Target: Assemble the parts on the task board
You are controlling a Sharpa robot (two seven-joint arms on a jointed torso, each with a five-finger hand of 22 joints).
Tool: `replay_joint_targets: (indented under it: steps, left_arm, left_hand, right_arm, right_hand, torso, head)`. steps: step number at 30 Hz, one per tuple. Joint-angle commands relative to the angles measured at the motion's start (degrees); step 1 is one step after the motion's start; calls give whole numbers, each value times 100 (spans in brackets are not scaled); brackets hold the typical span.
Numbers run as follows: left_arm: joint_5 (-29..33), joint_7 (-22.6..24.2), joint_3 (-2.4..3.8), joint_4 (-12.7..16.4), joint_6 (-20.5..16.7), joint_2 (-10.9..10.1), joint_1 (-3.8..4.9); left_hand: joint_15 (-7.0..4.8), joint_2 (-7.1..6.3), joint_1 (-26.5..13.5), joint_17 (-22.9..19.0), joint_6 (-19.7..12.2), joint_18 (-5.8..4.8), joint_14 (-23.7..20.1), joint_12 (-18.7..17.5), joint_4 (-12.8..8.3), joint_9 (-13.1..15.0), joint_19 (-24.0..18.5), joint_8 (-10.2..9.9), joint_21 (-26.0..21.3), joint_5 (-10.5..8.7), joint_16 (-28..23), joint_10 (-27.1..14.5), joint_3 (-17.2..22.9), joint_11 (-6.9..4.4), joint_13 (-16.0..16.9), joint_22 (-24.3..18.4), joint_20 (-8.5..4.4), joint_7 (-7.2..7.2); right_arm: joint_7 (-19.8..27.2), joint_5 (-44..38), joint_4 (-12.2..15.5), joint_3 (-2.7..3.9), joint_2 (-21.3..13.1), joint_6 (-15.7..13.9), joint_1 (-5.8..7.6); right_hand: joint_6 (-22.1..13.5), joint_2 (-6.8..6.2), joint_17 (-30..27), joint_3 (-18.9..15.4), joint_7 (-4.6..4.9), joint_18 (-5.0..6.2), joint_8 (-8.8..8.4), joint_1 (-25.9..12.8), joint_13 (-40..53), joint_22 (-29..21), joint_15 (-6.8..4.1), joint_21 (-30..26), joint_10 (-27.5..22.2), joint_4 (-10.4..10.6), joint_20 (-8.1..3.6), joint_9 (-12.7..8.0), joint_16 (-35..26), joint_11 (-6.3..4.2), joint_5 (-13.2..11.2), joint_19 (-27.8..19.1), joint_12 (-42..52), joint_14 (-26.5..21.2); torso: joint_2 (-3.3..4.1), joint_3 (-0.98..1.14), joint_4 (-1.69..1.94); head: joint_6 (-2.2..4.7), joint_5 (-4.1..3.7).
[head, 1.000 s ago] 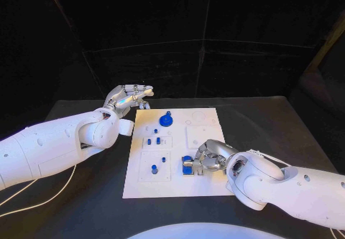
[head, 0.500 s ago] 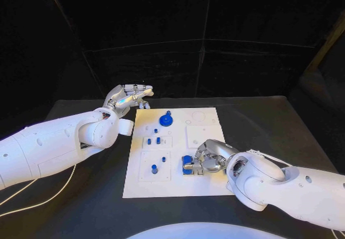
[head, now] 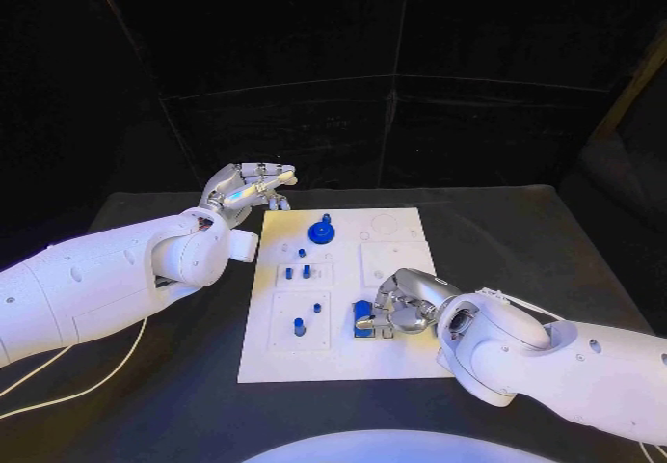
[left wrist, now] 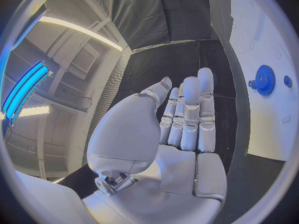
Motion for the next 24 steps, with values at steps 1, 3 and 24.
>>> replay_joint_targets:
  steps: [1,3,24]
  left_arm:
    - [7,36,5,14,62,2,10]
    - [7,34,5,9,62,3,11]
    - [7,3,5,9,70,-57,11]
  left_hand:
    - [-7,18,58,-9,-33,82,-35,35,7,-7,39,27,-22,25,-32,-30,-39,-1,8,-6,19,0]
    - [-7,18,58,-9,-33,82,-35,35,7,-7,39,27,-22,25,-32,-30,-39,-1,8,-6,19,0]
    - [-5,31,49,-11,-35,81,-36,42,19,-7,41,32,-28,24,-31,-34,-46,2,9,-11,19,3]
  right_arm:
    - [16,-110,-82,3,46,105,9]
    - [15,-133,-129,3,71,149,9]
    - [97,-20,-205,3,-10,433,12]
  right_hand:
    - [27,49,795,39,-11,-93,43,126,12,58,-32,18,13,-43,-23,20,23,-20,46,12,11,456]
    - [25,54,800,42,-14,-91,58,196,15,53,-34,14,13,-82,-25,33,25,-23,48,8,8,457]
    - [-25,20,843,22,-12,-95,99,572,63,72,-34,18,20,-319,-27,80,44,-23,33,3,25,463]
  torso:
    - [4,-4,3]
    - [2,-4,1]
    - [-2,-1,1]
  head:
    - [-11,-11]
    - [-40,16]
    - [-33,55]
